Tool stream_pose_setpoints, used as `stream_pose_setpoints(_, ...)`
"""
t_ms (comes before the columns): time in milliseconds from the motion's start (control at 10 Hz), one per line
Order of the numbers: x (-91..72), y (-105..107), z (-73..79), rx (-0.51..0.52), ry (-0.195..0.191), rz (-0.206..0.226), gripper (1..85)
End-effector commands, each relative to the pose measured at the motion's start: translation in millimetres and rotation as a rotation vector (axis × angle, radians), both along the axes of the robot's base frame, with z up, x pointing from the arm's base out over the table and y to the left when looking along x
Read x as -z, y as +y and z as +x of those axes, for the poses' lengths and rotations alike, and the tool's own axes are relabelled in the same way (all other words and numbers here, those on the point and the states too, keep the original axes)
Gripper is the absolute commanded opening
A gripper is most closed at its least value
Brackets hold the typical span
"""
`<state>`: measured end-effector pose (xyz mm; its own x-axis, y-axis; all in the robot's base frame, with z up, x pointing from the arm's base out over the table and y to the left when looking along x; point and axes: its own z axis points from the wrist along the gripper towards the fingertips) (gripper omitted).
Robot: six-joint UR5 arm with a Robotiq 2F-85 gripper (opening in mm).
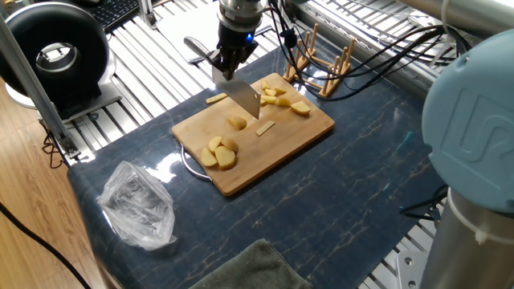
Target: Chop the potatoes
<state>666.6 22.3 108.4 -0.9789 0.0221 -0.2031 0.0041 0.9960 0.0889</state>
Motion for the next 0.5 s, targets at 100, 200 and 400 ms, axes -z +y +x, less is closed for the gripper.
stream_pose_setpoints(100, -2.4, 0.8, -13.0, -0.041, -0.001, -0.025, 1.0)
stream_pose_setpoints(200, -1.8, 1.1, -20.1, -0.049, 0.019, -0.037, 1.0)
stream_pose_setpoints(400, -0.3, 7.7, -33.7, -0.036, 0.06, -0.03, 1.0)
